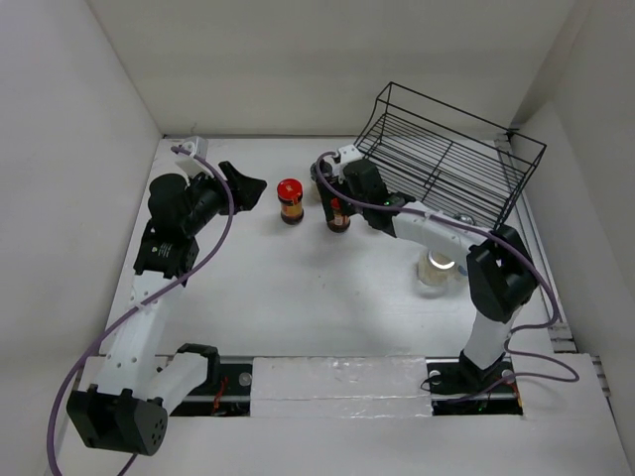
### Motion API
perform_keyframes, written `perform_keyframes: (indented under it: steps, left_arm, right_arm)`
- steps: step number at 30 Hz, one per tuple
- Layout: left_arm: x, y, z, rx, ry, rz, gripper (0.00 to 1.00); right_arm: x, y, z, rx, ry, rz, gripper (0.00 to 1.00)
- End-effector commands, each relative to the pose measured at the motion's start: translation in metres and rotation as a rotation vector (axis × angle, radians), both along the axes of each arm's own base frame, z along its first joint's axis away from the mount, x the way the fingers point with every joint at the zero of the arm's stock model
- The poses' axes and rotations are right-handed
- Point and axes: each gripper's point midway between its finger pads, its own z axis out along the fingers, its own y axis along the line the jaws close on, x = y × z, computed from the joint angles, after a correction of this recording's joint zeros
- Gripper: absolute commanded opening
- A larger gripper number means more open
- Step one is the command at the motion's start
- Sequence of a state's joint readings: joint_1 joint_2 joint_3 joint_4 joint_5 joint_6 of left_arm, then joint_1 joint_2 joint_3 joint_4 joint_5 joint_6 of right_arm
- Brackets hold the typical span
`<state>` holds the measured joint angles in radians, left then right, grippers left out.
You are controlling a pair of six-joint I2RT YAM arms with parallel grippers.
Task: Organize the condiment bottles
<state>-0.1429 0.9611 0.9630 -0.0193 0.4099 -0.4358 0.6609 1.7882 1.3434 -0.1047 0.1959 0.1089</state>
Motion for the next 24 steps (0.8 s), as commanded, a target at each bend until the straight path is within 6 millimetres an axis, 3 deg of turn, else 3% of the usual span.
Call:
perform_keyframes:
  steps: [1,4,7,8,9,11,15,16,17,18,19,22,23,24]
  left_arm:
    - [0.001,-0.001,0.011,-0.006,-0.047,-0.004,0.61]
    - [0.001,-0.001,0.011,-0.006,-0.047,-0.004,0.61]
    - [0.002,-0.005,0.007,-0.015,-0.034,-0.023,0.61]
    - [0.002,-0.005,0.007,-0.015,-0.034,-0.023,0.61]
    - [0.002,-0.005,0.009,-0.016,-0.043,-0.023,0.61]
    - [0.002,-0.005,0.009,-0.016,-0.043,-0.023,0.61]
    - [0.002,-0.005,0.009,-0.016,-0.043,-0.023,0.61]
    - [0.003,-0.006,0.006,-0.016,-0.034,-0.032,0.59]
    - [0.003,-0.006,0.01,-0.017,-0.043,-0.032,0.59]
    - [0.004,-0.005,0.008,-0.015,-0.034,-0.023,0.59]
    - [0.004,-0.005,0.008,-0.015,-0.034,-0.023,0.59]
    - [0.004,-0.005,0.008,-0.007,-0.039,-0.024,0.59]
    - [0.004,-0.005,0.008,-0.007,-0.039,-0.024,0.59]
    - [0.004,-0.005,0.008,-0.007,-0.039,-0.024,0.59]
  right_arm:
    - [0.008,0.011,0.02,0.039,-0.032,0.024,1.0]
    - [0.013,0.004,0.01,0.015,-0.027,-0.022,0.89]
    - [0.017,0.005,0.004,0.01,-0.029,-0.031,0.65]
    - [0.019,0.005,0.007,0.015,-0.043,-0.039,0.62]
    - [0.022,0.007,0.011,0.028,-0.059,-0.04,0.51]
    - [0.013,0.015,0.03,0.027,-0.102,-0.034,0.47]
    - [-0.008,0.018,0.101,0.069,-0.24,0.002,0.44]
    - [-0.013,0.013,0.142,0.12,-0.31,0.001,0.44]
    - [-0.019,0.018,0.162,0.161,-0.333,0.04,0.44]
    - [-0.014,0.008,0.184,0.196,-0.362,0.044,0.44]
    - [-0.015,0.003,0.222,0.258,-0.425,0.066,0.44]
    - [-0.001,-0.018,0.267,0.317,-0.505,0.079,0.43]
    - [0.002,-0.025,0.298,0.339,-0.566,0.079,0.43]
    - [0.007,-0.029,0.308,0.347,-0.585,0.082,0.43]
